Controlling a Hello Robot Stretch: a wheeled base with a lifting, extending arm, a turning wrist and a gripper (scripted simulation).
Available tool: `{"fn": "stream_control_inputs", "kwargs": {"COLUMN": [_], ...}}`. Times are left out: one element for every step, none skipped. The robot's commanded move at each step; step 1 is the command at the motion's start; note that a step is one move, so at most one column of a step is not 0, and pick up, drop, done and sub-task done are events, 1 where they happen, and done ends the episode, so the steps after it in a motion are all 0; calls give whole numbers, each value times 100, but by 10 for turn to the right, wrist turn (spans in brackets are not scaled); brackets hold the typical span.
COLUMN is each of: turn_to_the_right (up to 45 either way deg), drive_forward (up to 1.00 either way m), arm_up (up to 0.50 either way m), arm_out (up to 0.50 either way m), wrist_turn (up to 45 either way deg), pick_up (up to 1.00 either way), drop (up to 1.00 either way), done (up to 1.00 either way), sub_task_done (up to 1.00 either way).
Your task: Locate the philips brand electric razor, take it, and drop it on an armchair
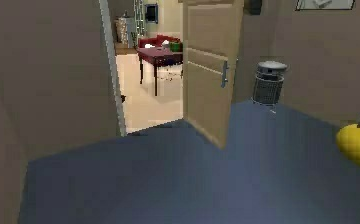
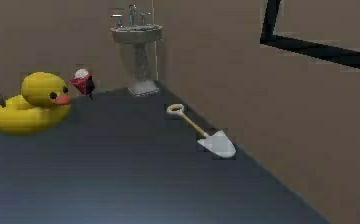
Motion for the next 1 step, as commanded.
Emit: {"fn": "stream_control_inputs", "kwargs": {"turn_to_the_right": [450], "drive_forward": [0], "arm_up": [0], "arm_out": [0], "wrist_turn": [0], "pick_up": [0], "drop": [0], "done": [0], "sub_task_done": [0]}}
